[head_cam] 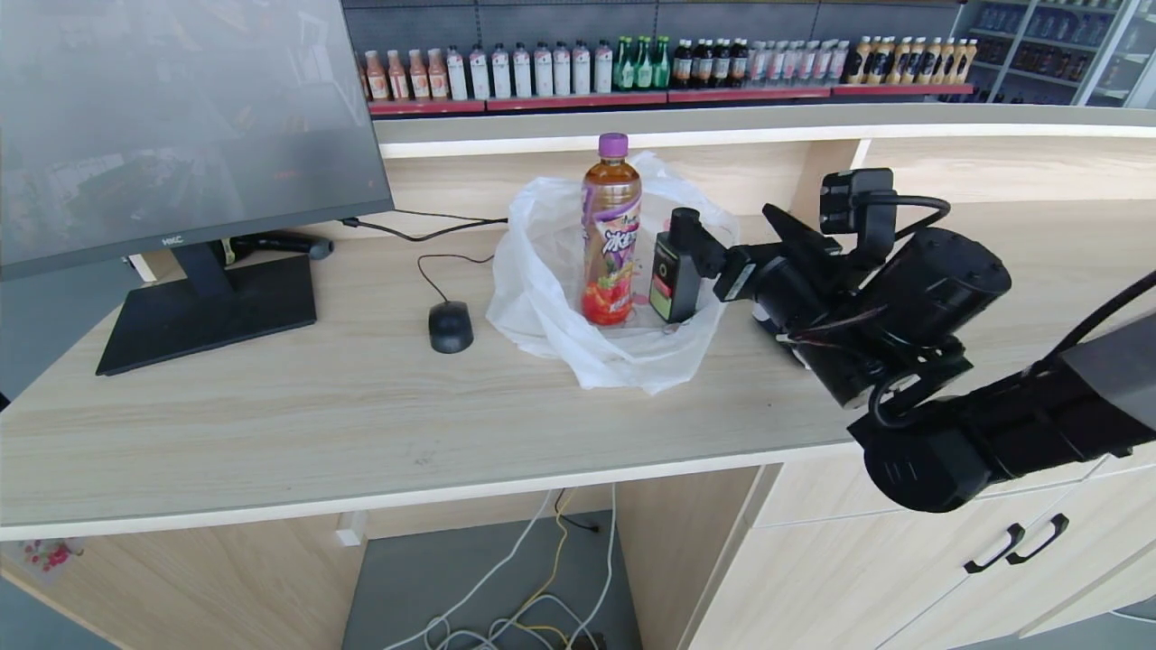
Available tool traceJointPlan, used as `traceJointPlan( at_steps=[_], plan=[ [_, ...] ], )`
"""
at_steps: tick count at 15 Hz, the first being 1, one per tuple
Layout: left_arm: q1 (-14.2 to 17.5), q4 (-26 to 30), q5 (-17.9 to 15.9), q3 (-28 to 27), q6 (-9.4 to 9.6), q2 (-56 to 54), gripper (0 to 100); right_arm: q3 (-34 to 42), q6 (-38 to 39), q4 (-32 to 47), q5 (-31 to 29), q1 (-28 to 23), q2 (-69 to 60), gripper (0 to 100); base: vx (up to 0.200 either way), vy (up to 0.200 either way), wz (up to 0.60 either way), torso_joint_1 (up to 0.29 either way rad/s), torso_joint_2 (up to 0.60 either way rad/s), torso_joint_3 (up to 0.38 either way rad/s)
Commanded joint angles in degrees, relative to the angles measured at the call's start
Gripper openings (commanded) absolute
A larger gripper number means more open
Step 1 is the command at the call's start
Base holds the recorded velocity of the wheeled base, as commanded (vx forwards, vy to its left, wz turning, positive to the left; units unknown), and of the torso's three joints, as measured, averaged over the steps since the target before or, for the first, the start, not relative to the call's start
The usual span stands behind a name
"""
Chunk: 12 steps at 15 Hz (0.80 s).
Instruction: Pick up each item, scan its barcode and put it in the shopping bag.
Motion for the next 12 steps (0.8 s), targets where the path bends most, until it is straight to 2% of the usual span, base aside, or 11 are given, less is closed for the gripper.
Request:
traceJointPlan(
  at_steps=[1, 6, 12],
  plan=[
    [0.02, 0.0, 0.0, 0.0, -0.02, 0.0, 100, 8.76, -0.04, -0.17, 0.38, 3.57, -12.98, 100, 0.0, 0.0, 0.0, 0.0, 0.0, 0.0],
    [0.02, 0.0, 0.0, 0.0, -0.02, 0.0, 100, 33.02, 0.04, -0.26, 0.47, 5.15, -40.14, 100, 0.0, 0.0, 0.0, 0.0, 0.0, 0.0],
    [-0.06, 0.0, 0.0, 0.0, 0.16, 0.0, 100, 54.29, 0.66, 4.66, 1.96, 6.12, -59.56, 100, 0.0, 0.0, 0.0, 0.0, 0.0, 0.0]
  ],
)
